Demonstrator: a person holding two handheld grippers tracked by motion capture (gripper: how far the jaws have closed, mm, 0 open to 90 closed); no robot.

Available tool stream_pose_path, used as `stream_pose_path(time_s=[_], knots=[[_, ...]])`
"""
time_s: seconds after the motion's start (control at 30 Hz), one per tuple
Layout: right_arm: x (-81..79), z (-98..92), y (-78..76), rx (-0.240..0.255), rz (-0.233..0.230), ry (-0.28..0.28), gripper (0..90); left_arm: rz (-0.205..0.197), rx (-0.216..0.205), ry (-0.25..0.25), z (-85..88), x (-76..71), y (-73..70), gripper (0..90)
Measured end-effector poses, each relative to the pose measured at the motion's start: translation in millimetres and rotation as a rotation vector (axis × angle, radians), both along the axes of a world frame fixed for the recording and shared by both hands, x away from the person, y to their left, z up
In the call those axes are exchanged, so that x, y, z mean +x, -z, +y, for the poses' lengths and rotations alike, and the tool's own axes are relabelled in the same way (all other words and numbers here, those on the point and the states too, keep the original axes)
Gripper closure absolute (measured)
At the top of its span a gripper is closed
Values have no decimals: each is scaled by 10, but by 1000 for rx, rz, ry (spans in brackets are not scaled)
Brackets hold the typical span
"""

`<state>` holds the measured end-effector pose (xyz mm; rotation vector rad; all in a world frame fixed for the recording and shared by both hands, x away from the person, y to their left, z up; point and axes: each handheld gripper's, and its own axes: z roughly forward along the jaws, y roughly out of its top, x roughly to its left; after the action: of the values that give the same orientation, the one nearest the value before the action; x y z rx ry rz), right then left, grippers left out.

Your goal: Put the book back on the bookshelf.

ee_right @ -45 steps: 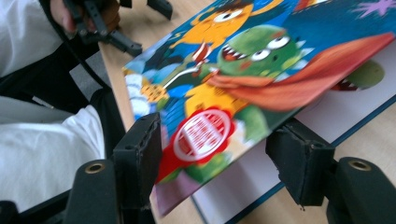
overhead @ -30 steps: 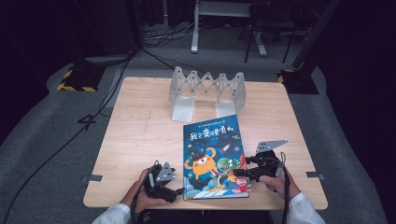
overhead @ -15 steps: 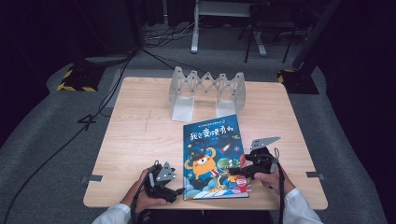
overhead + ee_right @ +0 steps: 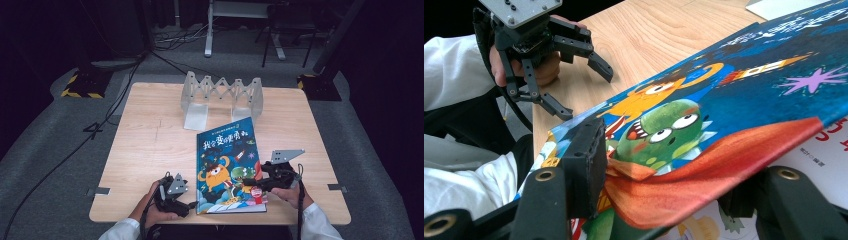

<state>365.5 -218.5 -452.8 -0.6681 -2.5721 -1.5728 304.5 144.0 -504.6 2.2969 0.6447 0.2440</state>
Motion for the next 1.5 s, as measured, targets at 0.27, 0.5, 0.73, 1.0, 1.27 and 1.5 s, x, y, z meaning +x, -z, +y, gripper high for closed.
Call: stream_pose_path(time_s=[0.27,0.5,0.73,1.0,1.27,1.5], knots=[[-119,-22,-19,4,-74,15,460,4,-1,5,1,4,-1,188],[-290,-90,-47,14,-174,27,466,27,-17,-7,-4,41,-3,160],[-367,-133,-53,18,-236,27,468,54,-70,-23,-109,123,-79,157],[-478,-127,-106,11,-328,15,469,86,-119,0,-197,218,-119,158],[-524,-133,-112,19,-370,1,469,120,-211,52,-266,326,-129,145],[-534,-138,-112,23,-387,-10,469,179,-298,48,-285,468,-115,111]])
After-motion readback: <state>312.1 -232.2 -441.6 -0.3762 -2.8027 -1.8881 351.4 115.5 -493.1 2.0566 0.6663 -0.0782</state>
